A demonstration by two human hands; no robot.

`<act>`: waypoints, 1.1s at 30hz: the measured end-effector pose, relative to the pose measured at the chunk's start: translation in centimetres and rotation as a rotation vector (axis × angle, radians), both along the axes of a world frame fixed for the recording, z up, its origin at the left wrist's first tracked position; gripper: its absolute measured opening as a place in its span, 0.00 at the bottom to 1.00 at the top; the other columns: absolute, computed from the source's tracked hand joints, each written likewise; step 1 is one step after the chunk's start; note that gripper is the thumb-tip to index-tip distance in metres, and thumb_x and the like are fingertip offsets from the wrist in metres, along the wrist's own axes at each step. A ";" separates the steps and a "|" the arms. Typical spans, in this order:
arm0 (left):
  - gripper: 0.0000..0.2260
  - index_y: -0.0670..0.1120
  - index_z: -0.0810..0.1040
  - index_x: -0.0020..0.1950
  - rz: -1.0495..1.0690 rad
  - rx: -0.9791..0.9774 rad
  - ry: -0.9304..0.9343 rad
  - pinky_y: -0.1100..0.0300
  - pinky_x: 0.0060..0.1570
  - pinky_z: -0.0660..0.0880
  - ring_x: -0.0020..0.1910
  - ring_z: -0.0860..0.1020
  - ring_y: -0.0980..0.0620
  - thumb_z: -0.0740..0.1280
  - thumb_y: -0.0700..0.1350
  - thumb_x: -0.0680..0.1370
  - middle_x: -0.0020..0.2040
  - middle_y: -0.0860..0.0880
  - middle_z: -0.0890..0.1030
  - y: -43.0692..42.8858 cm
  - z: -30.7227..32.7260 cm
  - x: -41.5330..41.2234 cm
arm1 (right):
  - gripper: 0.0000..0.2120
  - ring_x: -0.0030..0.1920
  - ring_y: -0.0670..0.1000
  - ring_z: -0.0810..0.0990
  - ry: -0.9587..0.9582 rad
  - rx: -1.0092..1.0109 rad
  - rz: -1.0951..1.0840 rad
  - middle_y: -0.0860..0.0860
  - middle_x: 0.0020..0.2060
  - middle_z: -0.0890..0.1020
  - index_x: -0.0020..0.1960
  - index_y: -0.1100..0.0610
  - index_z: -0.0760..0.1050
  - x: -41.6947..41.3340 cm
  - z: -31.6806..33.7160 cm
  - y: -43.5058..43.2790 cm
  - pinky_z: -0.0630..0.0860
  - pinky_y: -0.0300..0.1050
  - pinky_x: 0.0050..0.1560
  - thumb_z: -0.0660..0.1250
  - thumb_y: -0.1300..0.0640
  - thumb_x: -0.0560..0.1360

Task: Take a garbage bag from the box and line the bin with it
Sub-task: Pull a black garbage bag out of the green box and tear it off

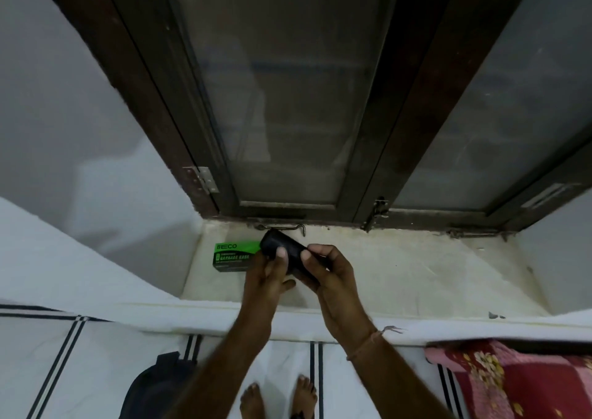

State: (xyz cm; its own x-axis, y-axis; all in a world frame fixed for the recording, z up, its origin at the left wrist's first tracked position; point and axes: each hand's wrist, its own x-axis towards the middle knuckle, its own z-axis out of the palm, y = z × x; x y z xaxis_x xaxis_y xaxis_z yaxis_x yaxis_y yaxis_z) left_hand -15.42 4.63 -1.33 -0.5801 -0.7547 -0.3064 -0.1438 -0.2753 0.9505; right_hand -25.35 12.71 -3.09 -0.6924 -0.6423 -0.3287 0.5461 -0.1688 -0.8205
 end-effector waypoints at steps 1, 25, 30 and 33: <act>0.16 0.49 0.76 0.69 0.042 0.071 0.060 0.55 0.51 0.82 0.61 0.83 0.49 0.66 0.52 0.82 0.60 0.50 0.85 -0.2 0.1 -0.1 | 0.09 0.52 0.56 0.84 0.068 0.043 0.017 0.59 0.49 0.84 0.56 0.67 0.76 0.4 0.5 -0.2 0.83 0.50 0.53 0.71 0.64 0.78; 0.25 0.45 0.72 0.76 -0.032 0.599 0.234 0.39 0.74 0.67 0.71 0.76 0.38 0.63 0.57 0.83 0.72 0.39 0.77 -2.3 0.5 5.5 | 0.13 0.42 0.52 0.77 0.001 0.331 -0.117 0.53 0.40 0.79 0.47 0.55 0.76 3.3 3.6 -4.0 0.75 0.45 0.43 0.57 0.58 0.86; 0.23 0.44 0.74 0.74 -0.076 0.576 0.234 0.34 0.72 0.68 0.69 0.77 0.36 0.67 0.52 0.82 0.70 0.38 0.79 -3.5 0.6 7.0 | 0.18 0.52 0.50 0.87 0.265 0.291 0.164 0.51 0.49 0.88 0.57 0.59 0.81 5.0 3.9 -3.3 0.84 0.47 0.56 0.67 0.44 0.81; 0.24 0.41 0.74 0.74 -0.096 0.602 0.260 0.35 0.74 0.65 0.71 0.75 0.35 0.69 0.51 0.81 0.71 0.35 0.77 -4.5 0.6 8.3 | 0.16 0.51 0.52 0.88 0.544 0.476 0.334 0.51 0.46 0.89 0.49 0.53 0.86 5.5 3.6 -3.4 0.82 0.56 0.60 0.76 0.41 0.71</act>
State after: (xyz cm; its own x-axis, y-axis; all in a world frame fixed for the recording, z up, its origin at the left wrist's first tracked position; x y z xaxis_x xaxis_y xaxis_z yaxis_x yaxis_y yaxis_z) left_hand -7.11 0.13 -0.69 -0.7483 -0.4367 -0.4994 0.0195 -0.7669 0.6414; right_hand -19.87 9.30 0.46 -0.6300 -0.7198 -0.2915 0.0080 0.3693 -0.9293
